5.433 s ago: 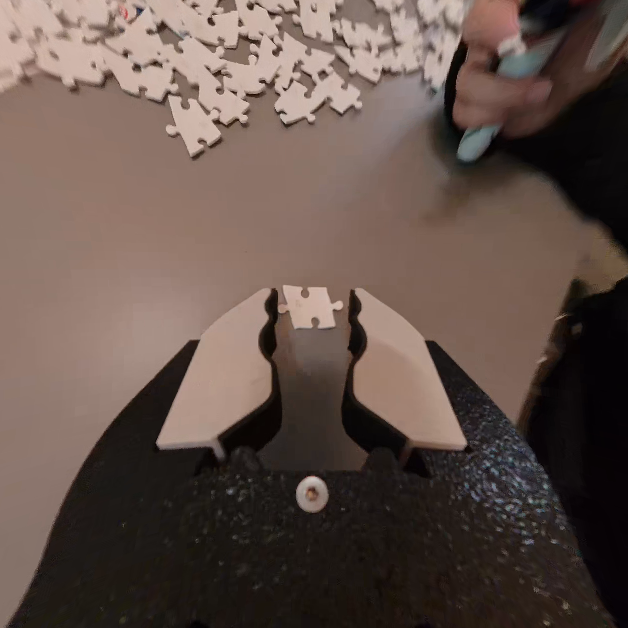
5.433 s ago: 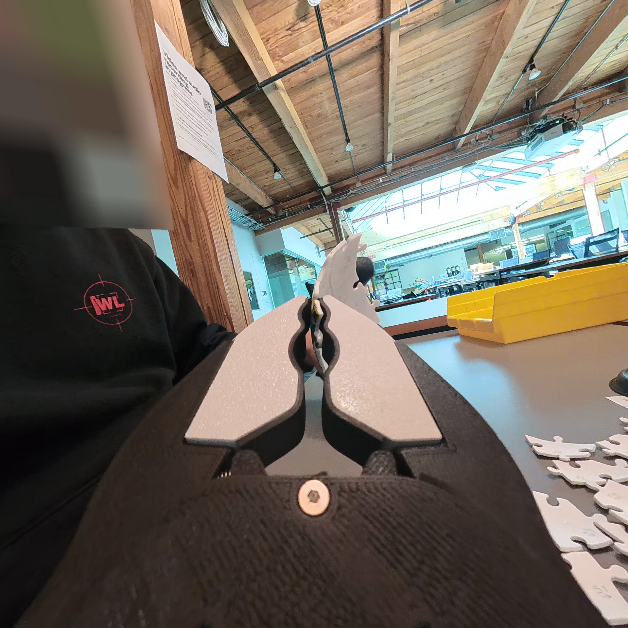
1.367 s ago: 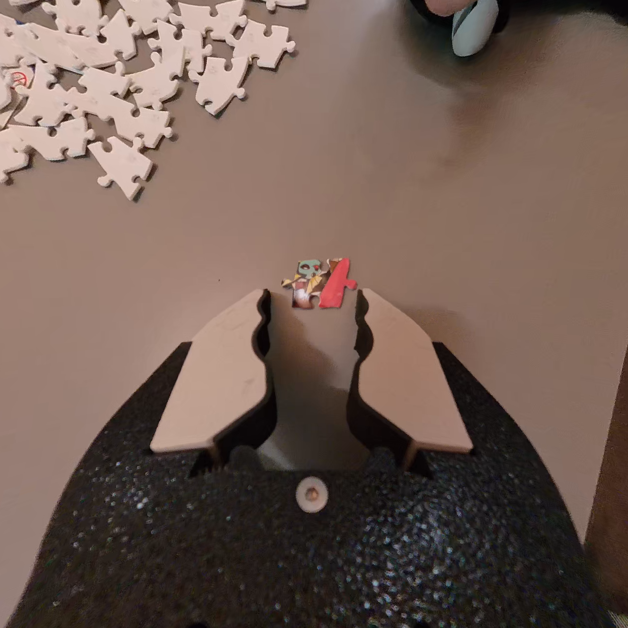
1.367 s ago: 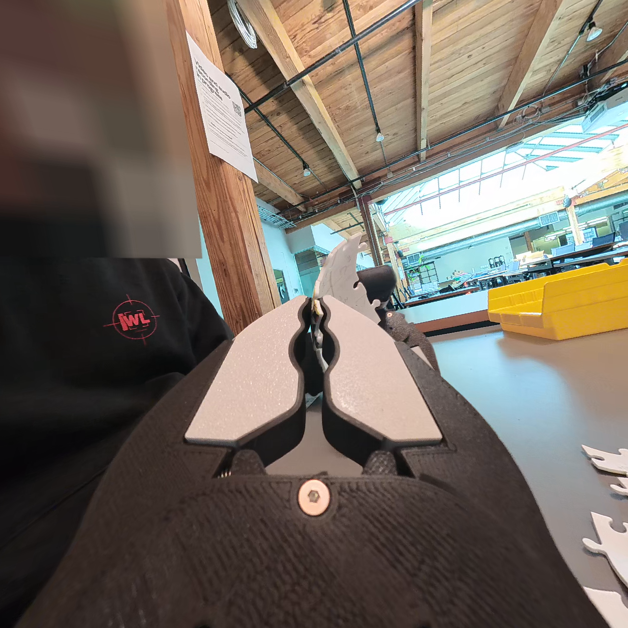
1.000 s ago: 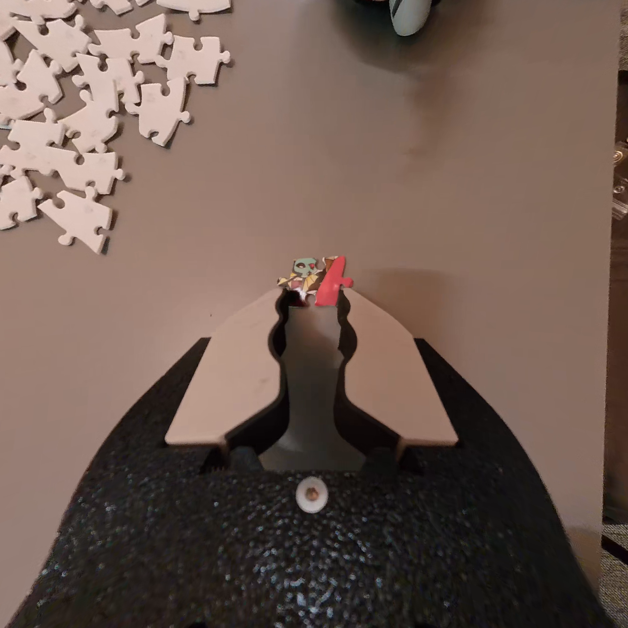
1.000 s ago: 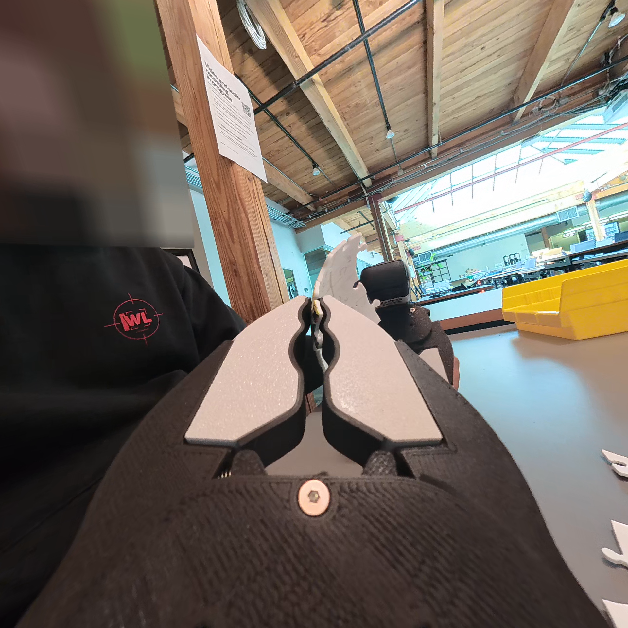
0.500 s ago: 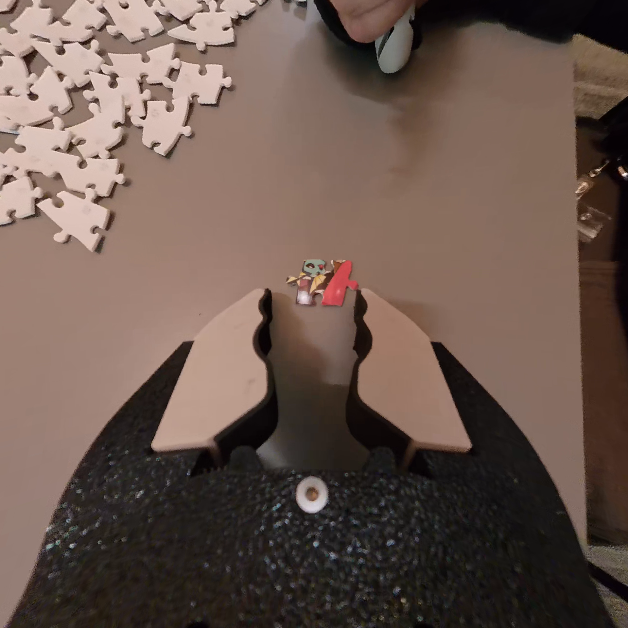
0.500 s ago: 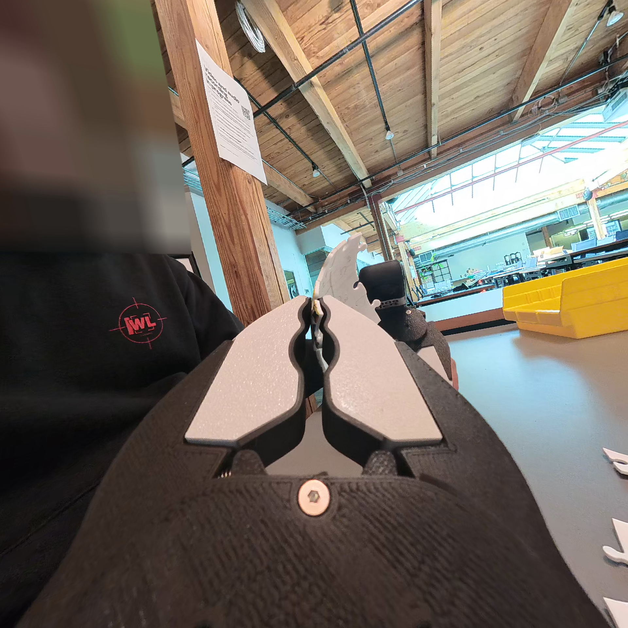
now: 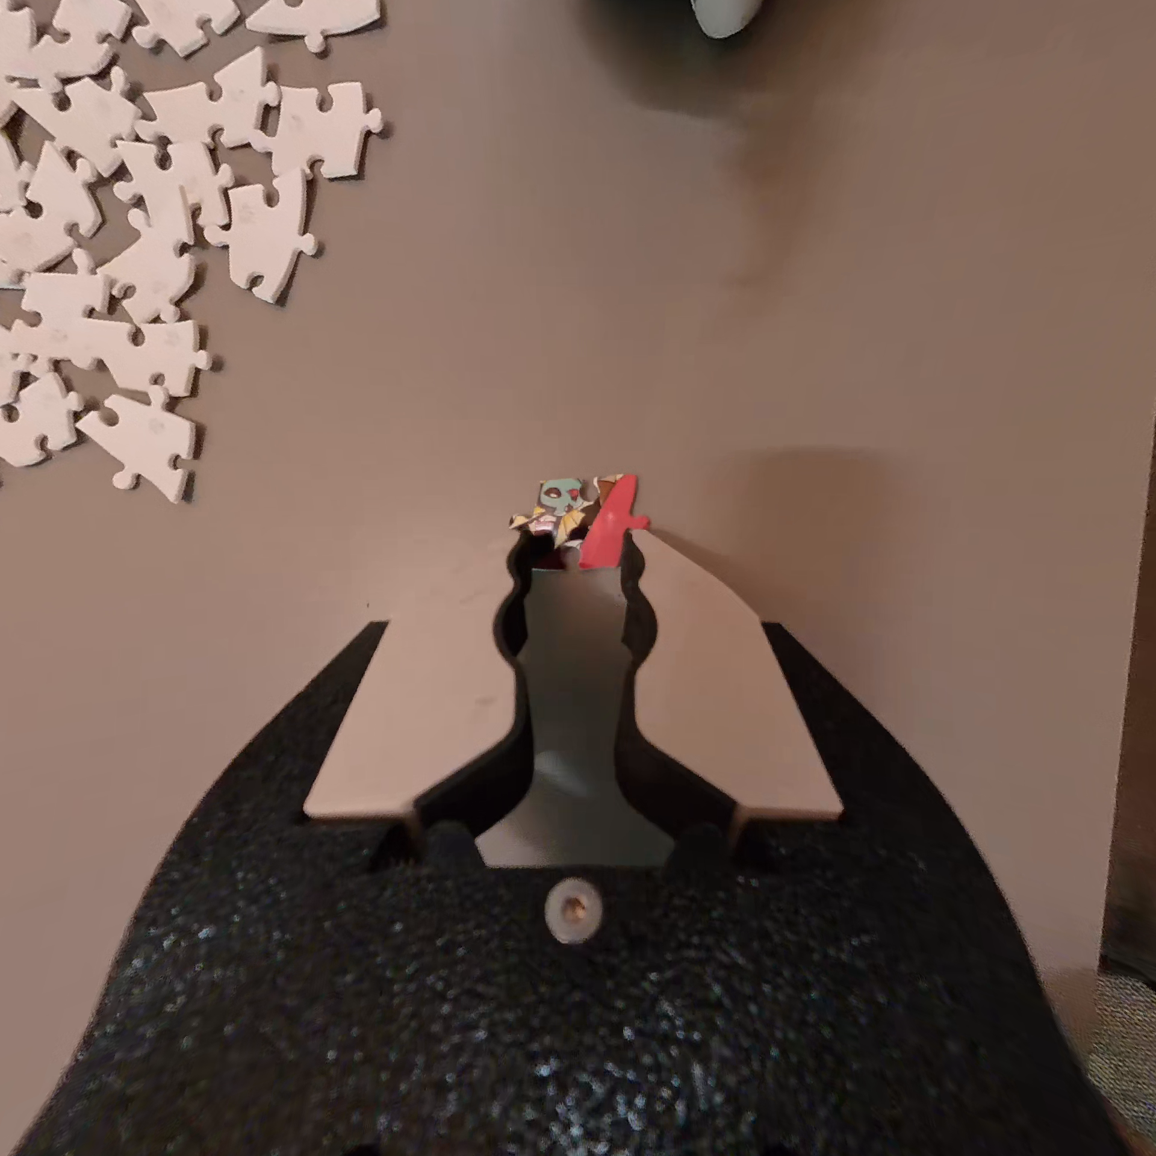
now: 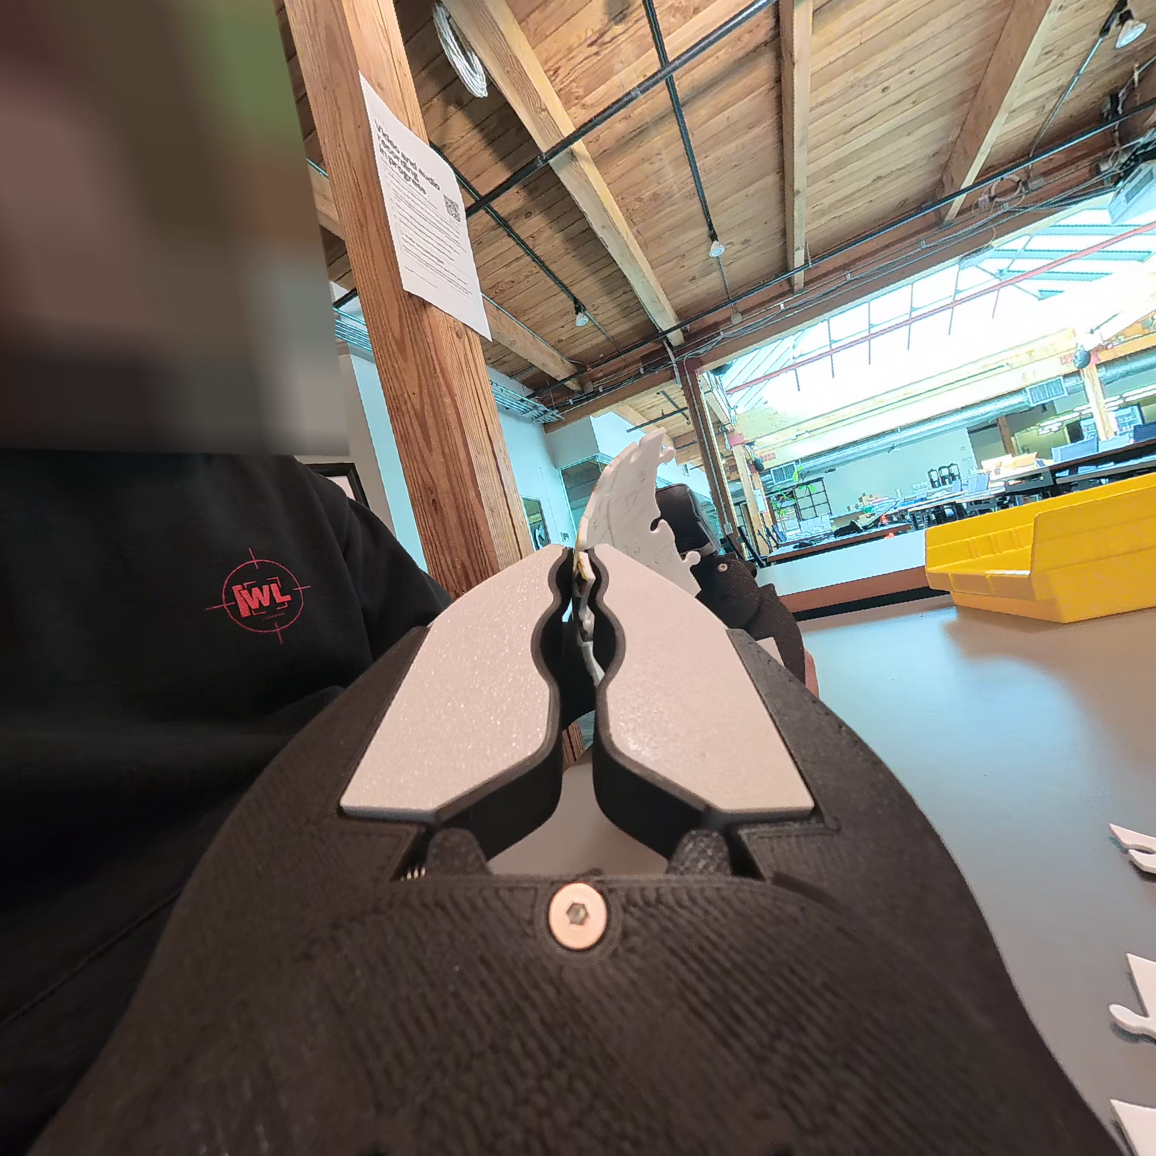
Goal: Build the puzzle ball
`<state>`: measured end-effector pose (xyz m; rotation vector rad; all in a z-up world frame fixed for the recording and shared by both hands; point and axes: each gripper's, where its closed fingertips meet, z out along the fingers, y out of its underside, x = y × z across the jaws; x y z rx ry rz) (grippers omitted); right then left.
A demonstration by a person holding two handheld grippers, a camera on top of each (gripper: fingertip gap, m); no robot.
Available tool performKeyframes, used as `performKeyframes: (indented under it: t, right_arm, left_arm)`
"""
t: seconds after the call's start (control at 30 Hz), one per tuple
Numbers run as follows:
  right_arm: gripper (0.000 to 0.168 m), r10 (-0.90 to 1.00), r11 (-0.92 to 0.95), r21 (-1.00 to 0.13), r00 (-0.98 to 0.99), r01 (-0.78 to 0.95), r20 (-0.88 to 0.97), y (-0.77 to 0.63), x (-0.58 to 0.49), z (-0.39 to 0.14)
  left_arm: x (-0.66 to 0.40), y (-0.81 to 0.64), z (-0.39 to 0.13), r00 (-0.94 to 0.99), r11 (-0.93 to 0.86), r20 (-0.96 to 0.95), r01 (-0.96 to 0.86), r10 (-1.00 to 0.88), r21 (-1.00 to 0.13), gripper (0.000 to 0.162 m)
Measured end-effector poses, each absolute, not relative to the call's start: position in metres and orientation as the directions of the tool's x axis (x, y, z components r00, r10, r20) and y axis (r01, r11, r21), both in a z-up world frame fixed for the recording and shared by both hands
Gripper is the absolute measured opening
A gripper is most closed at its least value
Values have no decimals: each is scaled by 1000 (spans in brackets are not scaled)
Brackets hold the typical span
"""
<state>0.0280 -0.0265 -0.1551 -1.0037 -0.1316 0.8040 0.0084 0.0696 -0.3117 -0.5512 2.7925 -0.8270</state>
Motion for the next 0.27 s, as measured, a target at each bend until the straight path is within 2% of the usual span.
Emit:
performKeyframes:
  t: [0.13, 0.27]
  right_arm:
    - [3, 668, 270, -786, 696, -556, -263, -27, 27, -155]
    - [3, 723, 185, -765, 612, -617, -319, -27, 23, -157]
  left_arm:
    - [11, 71, -305, -920, 790, -166, -199, -354, -580, 26]
    - [11, 76, -263, -892, 808, -369, 9, -259, -589, 26]
